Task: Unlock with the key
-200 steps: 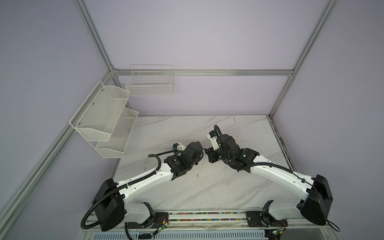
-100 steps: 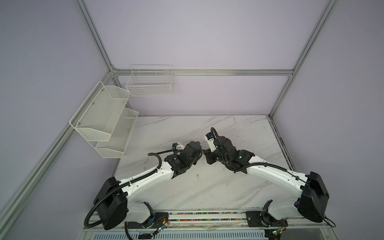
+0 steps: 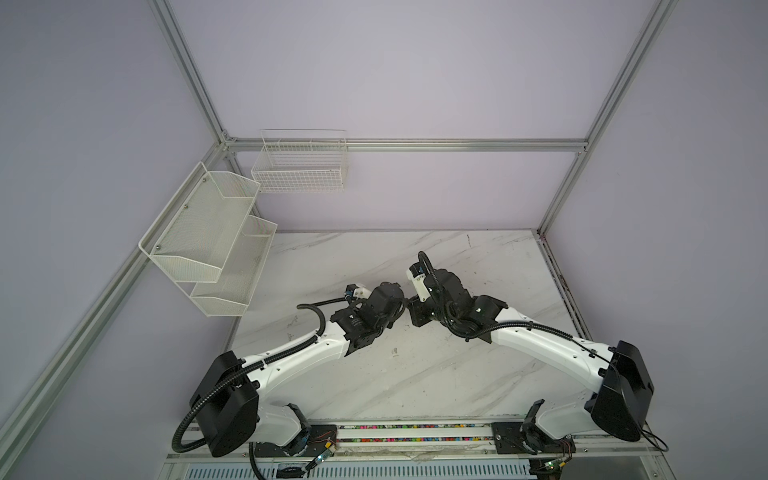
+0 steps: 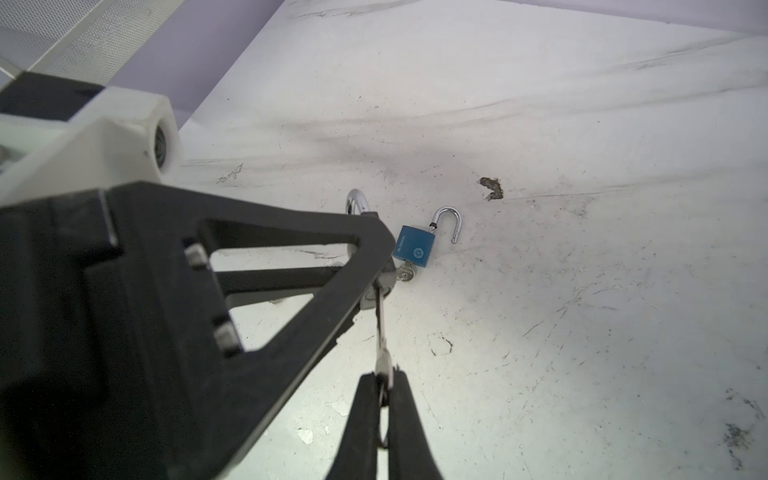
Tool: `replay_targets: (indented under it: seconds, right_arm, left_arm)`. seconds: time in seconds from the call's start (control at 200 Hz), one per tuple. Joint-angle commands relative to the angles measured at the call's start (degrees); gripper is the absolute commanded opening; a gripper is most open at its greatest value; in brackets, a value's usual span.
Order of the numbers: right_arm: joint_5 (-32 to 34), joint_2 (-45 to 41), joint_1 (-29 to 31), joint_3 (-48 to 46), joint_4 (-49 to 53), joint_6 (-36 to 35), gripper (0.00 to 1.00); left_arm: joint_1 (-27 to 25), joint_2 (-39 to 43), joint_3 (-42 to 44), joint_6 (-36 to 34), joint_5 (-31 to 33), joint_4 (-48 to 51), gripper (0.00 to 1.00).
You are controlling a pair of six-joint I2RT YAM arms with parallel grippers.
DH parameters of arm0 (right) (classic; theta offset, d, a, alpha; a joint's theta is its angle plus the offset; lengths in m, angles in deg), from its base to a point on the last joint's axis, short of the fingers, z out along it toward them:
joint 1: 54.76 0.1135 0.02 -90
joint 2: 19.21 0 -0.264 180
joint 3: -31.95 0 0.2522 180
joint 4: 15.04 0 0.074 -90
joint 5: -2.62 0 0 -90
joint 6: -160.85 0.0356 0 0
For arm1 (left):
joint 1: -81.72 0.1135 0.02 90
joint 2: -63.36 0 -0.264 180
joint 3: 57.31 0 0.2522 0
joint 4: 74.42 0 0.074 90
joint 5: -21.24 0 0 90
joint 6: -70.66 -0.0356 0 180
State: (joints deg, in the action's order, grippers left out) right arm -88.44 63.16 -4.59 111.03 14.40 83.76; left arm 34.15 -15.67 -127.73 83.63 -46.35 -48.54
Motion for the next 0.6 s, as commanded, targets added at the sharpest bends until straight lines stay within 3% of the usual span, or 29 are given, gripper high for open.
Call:
replay_targets:
  seconds: [0.0, 0.29, 0.595]
  right_arm:
    - [-3.45, -2.89, 2.39, -0.46, -11.29, -3.78, 0.00]
    - [1.05, -7.23, 2.39, -3.31, -10.79, -6.38, 0.00]
    - [-2.60, -7.52, 2.41, -1.44, -10.18, -6.84, 0.00]
  left_arm:
    - [-2.94, 2.11, -1.92, 0.03, -12.38, -8.00, 0.00]
    - [-0.86, 7.93, 0.90, 0.40, -9.85, -5.94, 0.00]
    - [-0.15, 9.72, 1.29, -0.75, -9.15, -5.45, 0.00]
